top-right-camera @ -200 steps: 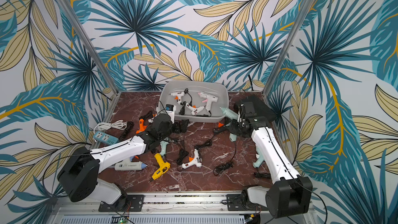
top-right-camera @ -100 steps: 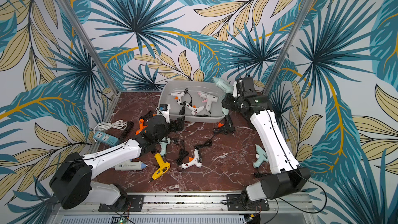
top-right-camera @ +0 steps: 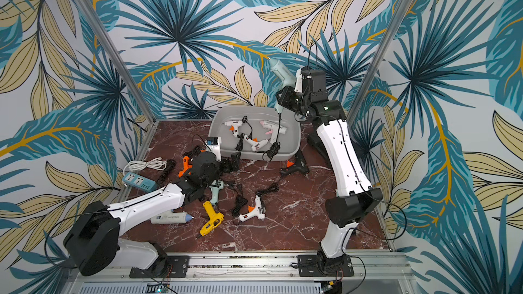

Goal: Put the hot melt glue gun into the storage box
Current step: Place the hot melt adhesive gun in the storage box.

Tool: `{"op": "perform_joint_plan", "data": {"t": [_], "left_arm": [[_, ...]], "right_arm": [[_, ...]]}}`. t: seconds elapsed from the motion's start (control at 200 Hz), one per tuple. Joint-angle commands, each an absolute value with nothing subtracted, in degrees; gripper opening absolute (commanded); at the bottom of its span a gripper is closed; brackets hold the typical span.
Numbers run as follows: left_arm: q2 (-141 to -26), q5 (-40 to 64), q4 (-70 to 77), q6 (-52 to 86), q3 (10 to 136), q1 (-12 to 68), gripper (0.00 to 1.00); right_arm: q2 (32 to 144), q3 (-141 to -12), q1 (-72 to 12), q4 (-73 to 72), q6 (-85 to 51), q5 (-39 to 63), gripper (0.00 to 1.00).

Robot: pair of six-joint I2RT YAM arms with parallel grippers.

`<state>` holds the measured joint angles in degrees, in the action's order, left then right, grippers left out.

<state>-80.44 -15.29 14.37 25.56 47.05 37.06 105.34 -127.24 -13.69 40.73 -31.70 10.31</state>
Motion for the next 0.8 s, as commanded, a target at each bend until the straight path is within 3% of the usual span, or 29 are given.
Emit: {"op": "perform_joint_plan", "data": {"t": [0.0, 0.24, 0.791], "left_arm": [[-78.05, -16.17, 15.44, 25.66, 46.06, 36.37, 1.00], [-76.52, -17.40, 14.79, 25.66, 44.70, 35.47, 1.00], [-76.73, -16.70, 13.46, 26.98, 44.56, 32.60, 1.00]], "right_arm": [[110.48, -130.96, -14.13, 31.04, -33.86, 9.10, 0.00], [124.08, -142.20, -15.96, 33.30, -33.37, 8.21, 0.00], [137.19, -141.94, -22.67, 46.64, -27.37, 1.88, 0.00]]}}
